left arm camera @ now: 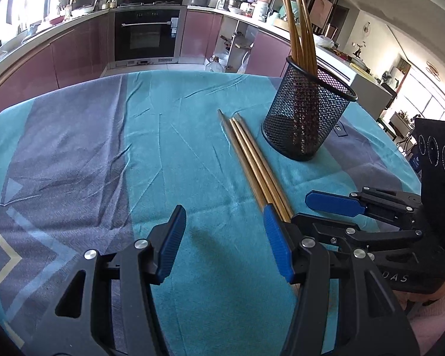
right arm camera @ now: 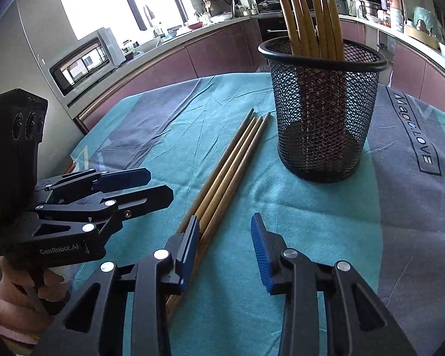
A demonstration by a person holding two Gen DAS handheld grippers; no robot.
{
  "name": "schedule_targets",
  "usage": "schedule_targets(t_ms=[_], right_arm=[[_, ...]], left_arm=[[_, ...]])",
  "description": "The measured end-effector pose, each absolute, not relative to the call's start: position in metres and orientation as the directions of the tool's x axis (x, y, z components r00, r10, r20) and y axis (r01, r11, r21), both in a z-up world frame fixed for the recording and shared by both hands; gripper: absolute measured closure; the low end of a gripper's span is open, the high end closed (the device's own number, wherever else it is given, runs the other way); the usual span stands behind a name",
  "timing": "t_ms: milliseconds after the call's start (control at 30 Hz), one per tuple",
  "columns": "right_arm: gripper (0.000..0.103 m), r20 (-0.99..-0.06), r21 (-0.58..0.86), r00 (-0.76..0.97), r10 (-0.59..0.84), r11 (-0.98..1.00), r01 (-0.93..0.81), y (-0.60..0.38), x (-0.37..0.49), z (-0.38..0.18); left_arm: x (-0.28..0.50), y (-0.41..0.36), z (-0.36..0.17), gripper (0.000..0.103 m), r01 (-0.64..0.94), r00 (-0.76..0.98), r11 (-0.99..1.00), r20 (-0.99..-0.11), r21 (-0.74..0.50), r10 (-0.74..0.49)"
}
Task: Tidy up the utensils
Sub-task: 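Hover both open tools over the remaining chopsticks, lining up the next grasp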
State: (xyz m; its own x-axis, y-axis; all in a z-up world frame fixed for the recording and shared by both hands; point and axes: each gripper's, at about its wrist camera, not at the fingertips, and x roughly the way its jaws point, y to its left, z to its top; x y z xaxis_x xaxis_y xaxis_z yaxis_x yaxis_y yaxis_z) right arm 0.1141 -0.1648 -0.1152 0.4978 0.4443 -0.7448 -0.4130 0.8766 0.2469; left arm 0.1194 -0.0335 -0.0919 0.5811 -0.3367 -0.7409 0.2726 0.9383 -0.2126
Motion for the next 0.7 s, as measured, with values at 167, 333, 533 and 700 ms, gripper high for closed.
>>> schedule_targets(t_ms=[167,333,533,700], right_arm=[[0.070,-0.747,0.229,0.506,0.431,0.882,-0.413,-0.1633,0.1131,-0.1160],[0.071,-0.748,0.225,0.508,0.428,0.883,-0.412,-0.1631,0.1128,-0.1158],[0.071,-0.753,0.208,0.512,0.414,0.887,-0.412,-0.1599,0.1124,-0.1156],[0.075,-0.758,0.195,0.515,0.400,0.893,-0.406,-0.1584,0.1116,-0.1157]], left_arm=[[0.1183,-0.0374,-0.0927,0.049,0.273,0.588,0.941,-0.740,-0.198,-0.326],[0.1180,-0.0391,-0.0938,0.049,0.272,0.590,0.943,-0.741,-0.191,-0.321],[0.1168,-0.0413,-0.0943,0.049,0.274,0.592,0.944,-0.742,-0.182,-0.315],[0.1164,-0.0429,-0.0952,0.049,0.276,0.592,0.945,-0.743,-0.177,-0.312]])
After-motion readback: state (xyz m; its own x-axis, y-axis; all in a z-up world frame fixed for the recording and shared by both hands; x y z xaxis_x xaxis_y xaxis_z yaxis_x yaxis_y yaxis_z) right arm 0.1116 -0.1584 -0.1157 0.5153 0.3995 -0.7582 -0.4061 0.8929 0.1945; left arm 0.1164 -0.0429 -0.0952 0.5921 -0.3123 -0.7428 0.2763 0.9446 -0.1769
